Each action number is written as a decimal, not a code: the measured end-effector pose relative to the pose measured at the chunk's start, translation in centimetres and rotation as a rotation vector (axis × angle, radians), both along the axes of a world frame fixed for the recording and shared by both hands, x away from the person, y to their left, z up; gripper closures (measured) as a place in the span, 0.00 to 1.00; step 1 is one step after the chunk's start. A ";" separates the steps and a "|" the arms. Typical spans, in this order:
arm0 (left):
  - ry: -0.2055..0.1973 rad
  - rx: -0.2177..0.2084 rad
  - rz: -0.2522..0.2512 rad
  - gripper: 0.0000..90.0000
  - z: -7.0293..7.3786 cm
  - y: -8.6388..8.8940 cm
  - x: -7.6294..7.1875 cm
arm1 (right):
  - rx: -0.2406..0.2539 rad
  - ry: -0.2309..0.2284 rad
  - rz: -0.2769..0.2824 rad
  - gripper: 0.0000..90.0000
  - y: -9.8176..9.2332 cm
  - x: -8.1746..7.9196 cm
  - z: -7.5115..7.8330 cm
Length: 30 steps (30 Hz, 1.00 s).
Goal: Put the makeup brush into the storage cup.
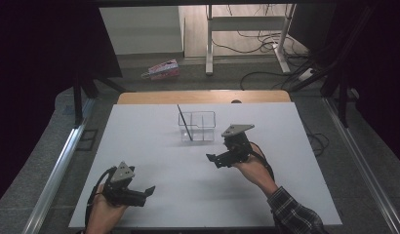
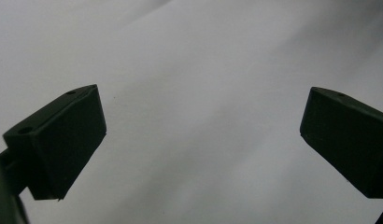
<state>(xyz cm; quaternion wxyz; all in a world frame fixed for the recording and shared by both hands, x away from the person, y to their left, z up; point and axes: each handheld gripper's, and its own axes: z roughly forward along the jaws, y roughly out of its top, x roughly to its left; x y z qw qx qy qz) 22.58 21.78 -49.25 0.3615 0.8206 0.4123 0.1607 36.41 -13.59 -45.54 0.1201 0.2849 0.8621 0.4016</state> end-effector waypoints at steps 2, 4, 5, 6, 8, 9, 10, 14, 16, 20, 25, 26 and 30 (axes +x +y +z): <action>0.002 0.000 0.001 0.01 0.0 0.0 0.0 | 0.000 0.002 -0.013 0.00 -0.5 -0.2 0.0; 0.003 -0.003 0.003 0.01 -0.1 0.1 0.0 | -0.002 0.002 -0.020 0.00 -0.9 -0.3 -0.1; 0.004 -0.005 0.004 0.01 -0.1 0.1 0.0 | -0.005 0.004 -0.023 0.00 -1.1 -0.4 -0.1; 0.004 -0.006 0.006 0.01 -0.1 0.1 0.0 | -0.002 0.005 -0.025 0.00 -1.3 -0.5 -0.1; 0.006 -0.008 0.008 0.00 -0.1 0.1 0.1 | -0.005 0.010 -0.026 0.00 -1.6 -0.7 -0.2; 0.006 -0.008 0.008 0.00 -0.1 0.1 0.1 | -0.005 0.010 -0.026 0.00 -1.6 -0.7 -0.2; 0.005 -0.009 0.009 0.00 -0.1 0.1 0.1 | -0.007 0.010 -0.026 0.00 -1.9 -0.9 -0.3; 0.004 -0.018 0.016 0.00 -0.1 0.3 0.1 | -0.019 0.012 -0.023 0.00 -2.4 -1.4 -0.4; 0.006 -0.020 0.019 0.00 -0.1 0.4 0.1 | -0.024 0.012 -0.028 0.00 -2.7 -1.6 -0.5; 0.006 -0.019 0.020 0.00 -0.1 0.4 0.1 | -0.031 0.018 -0.033 0.00 -3.5 -2.0 -0.7; 0.009 -0.021 0.023 0.00 -0.1 0.4 0.1 | -0.030 0.023 -0.047 0.00 -4.5 -2.5 -0.7; 0.009 -0.021 0.024 0.00 -0.1 0.4 0.1 | -0.030 0.022 -0.048 0.00 -4.7 -2.6 -0.7; 0.011 -0.025 0.024 0.00 -0.2 0.6 0.2 | -0.028 0.023 -0.056 0.00 -5.4 -2.9 -0.7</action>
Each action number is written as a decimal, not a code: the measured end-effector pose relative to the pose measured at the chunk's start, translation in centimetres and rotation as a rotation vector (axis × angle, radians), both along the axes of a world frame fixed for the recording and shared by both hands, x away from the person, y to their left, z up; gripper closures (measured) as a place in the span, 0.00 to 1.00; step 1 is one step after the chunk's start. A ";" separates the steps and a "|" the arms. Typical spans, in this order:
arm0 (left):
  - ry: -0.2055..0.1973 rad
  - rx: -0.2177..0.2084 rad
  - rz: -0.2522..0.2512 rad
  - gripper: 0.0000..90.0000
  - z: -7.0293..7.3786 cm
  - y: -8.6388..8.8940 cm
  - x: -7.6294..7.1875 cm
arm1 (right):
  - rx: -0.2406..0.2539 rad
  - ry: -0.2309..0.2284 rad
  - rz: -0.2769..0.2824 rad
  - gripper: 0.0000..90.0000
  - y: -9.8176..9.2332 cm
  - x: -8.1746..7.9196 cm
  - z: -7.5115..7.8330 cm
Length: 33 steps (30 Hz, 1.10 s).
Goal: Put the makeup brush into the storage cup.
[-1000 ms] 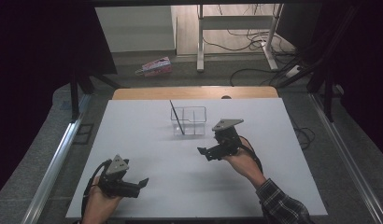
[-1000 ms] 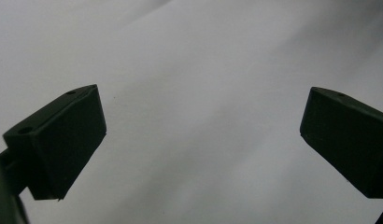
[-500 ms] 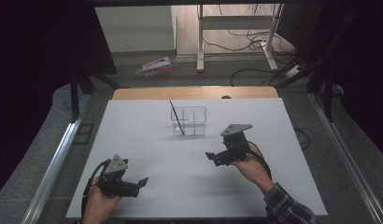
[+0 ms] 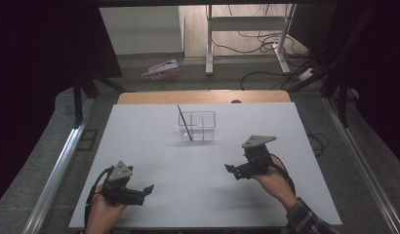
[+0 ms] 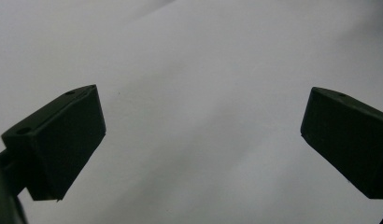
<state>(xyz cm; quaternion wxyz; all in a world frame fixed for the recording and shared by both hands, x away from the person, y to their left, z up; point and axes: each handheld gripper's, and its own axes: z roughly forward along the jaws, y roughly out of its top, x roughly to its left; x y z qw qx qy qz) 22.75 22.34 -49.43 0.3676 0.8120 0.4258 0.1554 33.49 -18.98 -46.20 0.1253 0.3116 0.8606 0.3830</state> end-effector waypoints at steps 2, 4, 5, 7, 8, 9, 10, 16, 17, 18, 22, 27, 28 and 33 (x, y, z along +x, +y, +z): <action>0.000 0.000 0.000 0.00 0.0 0.0 0.0 | 0.000 0.002 -0.003 0.00 -0.2 -0.1 0.0; 0.003 0.001 0.000 0.00 0.0 0.0 0.0 | -0.009 0.005 -0.007 0.00 -0.7 -0.4 -0.2; 0.003 0.001 0.000 0.00 0.0 0.0 0.0 | -0.009 0.005 -0.007 0.00 -0.7 -0.4 -0.2; 0.004 0.000 0.002 0.00 0.0 0.0 0.0 | -0.010 0.007 -0.015 0.00 -1.2 -0.6 -0.2; 0.004 -0.001 0.004 0.00 -0.1 0.1 0.1 | -0.006 0.012 -0.022 0.00 -1.6 -0.8 -0.3; 0.004 -0.001 0.004 0.00 -0.1 0.1 0.1 | -0.007 0.014 -0.025 0.00 -1.8 -0.9 -0.3; 0.005 -0.003 0.006 0.00 -0.1 0.1 0.1 | -0.009 0.013 -0.030 0.00 -2.0 -1.0 -0.3; 0.006 -0.004 0.012 0.00 -0.1 0.4 0.1 | -0.019 0.015 -0.041 0.00 -2.7 -1.6 -0.4; 0.007 -0.005 0.013 0.00 -0.1 0.4 0.1 | -0.022 0.014 -0.040 0.00 -2.8 -1.7 -0.4; 0.007 -0.002 0.014 0.00 -0.1 0.4 0.1 | -0.022 0.014 -0.040 0.00 -2.8 -1.7 -0.4; 0.008 0.018 0.019 0.00 0.0 0.7 0.1 | -0.029 0.016 -0.047 0.00 -3.3 -2.3 -0.5; 0.005 0.020 0.035 0.01 0.1 1.1 0.1 | -0.040 0.020 -0.050 0.00 -3.9 -2.8 -0.7; 0.004 0.018 0.038 0.01 0.0 1.2 0.0 | -0.039 0.023 -0.053 0.00 -4.0 -2.9 -0.8; 0.005 0.017 0.038 0.01 0.0 1.3 0.0 | -0.043 0.026 -0.060 0.00 -4.7 -3.4 -0.9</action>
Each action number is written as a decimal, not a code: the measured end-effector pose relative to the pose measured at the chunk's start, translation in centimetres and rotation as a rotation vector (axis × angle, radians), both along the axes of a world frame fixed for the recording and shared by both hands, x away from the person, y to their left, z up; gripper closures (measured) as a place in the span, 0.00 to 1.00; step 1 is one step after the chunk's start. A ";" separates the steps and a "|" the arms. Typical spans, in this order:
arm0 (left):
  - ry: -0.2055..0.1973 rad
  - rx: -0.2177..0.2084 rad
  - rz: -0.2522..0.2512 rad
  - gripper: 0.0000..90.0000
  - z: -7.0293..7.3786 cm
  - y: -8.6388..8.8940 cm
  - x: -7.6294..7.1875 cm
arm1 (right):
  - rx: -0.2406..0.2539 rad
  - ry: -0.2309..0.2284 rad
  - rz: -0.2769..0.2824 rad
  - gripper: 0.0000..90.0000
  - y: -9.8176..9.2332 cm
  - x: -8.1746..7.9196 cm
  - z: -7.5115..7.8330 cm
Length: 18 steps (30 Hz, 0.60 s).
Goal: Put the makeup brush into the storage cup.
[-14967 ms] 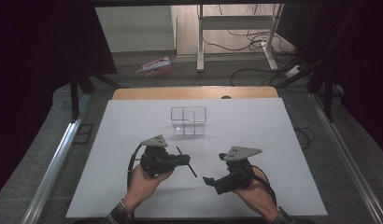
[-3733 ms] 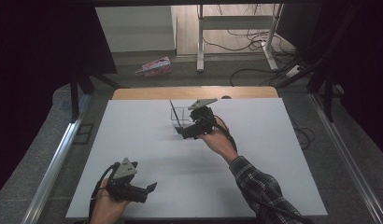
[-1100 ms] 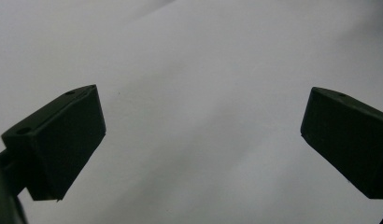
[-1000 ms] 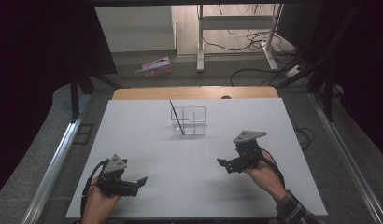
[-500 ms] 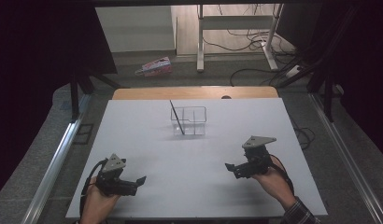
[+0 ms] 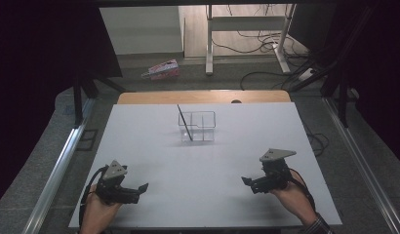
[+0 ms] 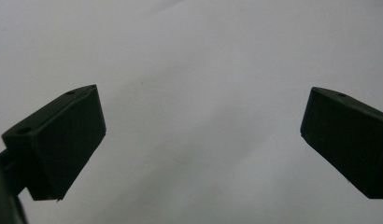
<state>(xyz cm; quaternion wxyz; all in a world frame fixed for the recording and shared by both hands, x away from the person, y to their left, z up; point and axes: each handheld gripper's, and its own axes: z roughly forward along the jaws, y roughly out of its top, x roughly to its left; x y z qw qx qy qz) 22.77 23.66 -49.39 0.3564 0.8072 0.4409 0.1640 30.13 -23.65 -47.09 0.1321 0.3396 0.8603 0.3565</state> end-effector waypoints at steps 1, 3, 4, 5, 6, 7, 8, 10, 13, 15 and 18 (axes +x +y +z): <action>0.001 0.001 0.000 0.01 0.0 0.0 0.0 | -0.001 0.001 -0.002 0.00 -0.2 -0.1 0.0; 0.001 0.000 -0.002 0.01 0.0 0.0 0.0 | -0.003 0.003 -0.006 0.00 -0.5 -0.3 -0.1; 0.001 0.000 -0.002 0.01 0.0 0.0 0.0 | -0.002 0.005 -0.009 0.00 -0.6 -0.4 -0.1; 0.001 0.000 -0.002 0.01 0.0 0.0 0.0 | -0.002 0.005 -0.009 0.00 -0.6 -0.4 -0.1; 0.001 0.000 -0.002 0.01 0.0 -0.1 0.0 | -0.003 0.006 -0.013 0.00 -0.7 -0.5 -0.2; 0.002 0.000 -0.003 0.00 0.0 -0.1 0.0 | -0.005 0.007 -0.014 0.00 -1.0 -0.7 -0.2; 0.002 0.000 -0.003 0.00 0.0 -0.1 0.0 | -0.005 0.007 -0.014 0.00 -1.0 -0.7 -0.2; 0.003 0.004 -0.006 0.00 -0.1 -0.2 0.0 | -0.005 0.009 -0.023 0.00 -1.4 -1.0 -0.2; 0.003 0.003 -0.006 0.00 -0.1 -0.2 0.0 | 0.002 0.009 -0.028 0.00 -1.7 -1.2 -0.3; 0.005 0.002 -0.006 0.00 -0.1 -0.2 0.0 | 0.001 0.011 -0.034 0.00 -2.0 -1.4 -0.3; 0.006 0.003 -0.008 0.00 -0.1 -0.3 0.0 | 0.004 0.012 -0.044 0.00 -2.4 -1.7 -0.3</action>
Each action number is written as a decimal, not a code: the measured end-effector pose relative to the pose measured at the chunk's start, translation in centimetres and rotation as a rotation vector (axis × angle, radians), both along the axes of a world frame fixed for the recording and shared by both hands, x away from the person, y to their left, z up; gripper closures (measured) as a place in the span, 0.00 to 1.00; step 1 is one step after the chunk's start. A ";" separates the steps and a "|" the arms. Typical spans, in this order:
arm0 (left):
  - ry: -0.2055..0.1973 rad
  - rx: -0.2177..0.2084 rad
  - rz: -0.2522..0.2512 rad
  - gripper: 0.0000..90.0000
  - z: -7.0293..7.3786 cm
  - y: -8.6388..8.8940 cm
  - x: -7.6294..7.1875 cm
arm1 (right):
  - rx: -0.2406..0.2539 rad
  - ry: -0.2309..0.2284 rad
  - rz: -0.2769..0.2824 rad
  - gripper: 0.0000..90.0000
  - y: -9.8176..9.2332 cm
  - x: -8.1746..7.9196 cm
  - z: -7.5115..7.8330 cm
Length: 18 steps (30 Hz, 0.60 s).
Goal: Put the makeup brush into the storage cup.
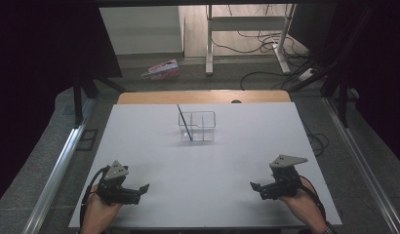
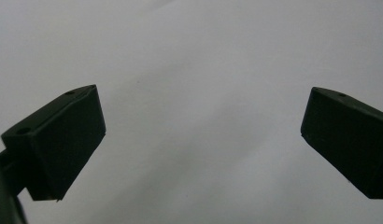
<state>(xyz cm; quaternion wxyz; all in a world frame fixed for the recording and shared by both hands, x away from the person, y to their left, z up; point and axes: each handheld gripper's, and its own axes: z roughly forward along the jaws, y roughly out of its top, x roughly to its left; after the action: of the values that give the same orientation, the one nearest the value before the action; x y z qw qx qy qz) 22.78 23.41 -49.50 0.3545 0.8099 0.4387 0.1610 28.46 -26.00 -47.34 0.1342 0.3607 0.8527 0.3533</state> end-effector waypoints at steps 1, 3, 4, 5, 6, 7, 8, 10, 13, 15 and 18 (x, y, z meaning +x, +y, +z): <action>0.001 0.000 -0.002 0.00 0.0 0.0 0.0 | -0.001 -0.004 -0.001 0.00 -0.1 -0.1 0.0; 0.001 0.000 -0.005 0.00 0.0 0.0 0.0 | -0.006 -0.007 -0.006 0.00 -0.3 -0.2 0.0; 0.001 0.000 -0.007 0.00 0.0 0.0 0.0 | -0.005 -0.004 -0.009 0.00 -0.4 -0.3 0.0; 0.001 0.001 -0.008 0.00 0.0 -0.1 0.0 | -0.008 -0.006 -0.009 0.00 -0.6 -0.4 0.0; 0.001 0.001 -0.009 0.00 0.0 -0.1 0.0 | -0.008 -0.004 -0.015 0.00 -0.7 -0.5 0.0; 0.001 0.001 -0.009 0.00 0.0 -0.1 0.0 | -0.008 -0.004 -0.015 0.00 -0.7 -0.5 0.0; 0.001 0.002 -0.010 0.00 -0.1 -0.1 0.0 | -0.009 -0.005 -0.020 0.00 -1.0 -0.6 -0.1; 0.002 0.002 -0.010 0.00 -0.1 -0.1 0.0 | -0.007 -0.003 -0.024 0.00 -1.1 -0.7 -0.1; 0.003 0.002 -0.010 0.00 -0.1 -0.2 0.0 | -0.009 -0.002 -0.031 0.00 -1.6 -1.0 -0.2; 0.003 0.002 -0.010 0.00 -0.1 -0.2 0.0 | -0.005 0.003 -0.038 0.00 -1.7 -1.2 -0.2; 0.003 0.002 -0.011 0.00 -0.1 -0.2 0.0 | -0.008 0.005 -0.042 0.00 -2.0 -1.3 -0.3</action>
<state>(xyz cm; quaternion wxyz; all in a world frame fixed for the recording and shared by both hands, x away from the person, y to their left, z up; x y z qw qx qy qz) 22.80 23.23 -49.58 0.3537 0.8130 0.4346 0.1583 27.12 -28.00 -47.63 0.1409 0.3787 0.8466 0.3464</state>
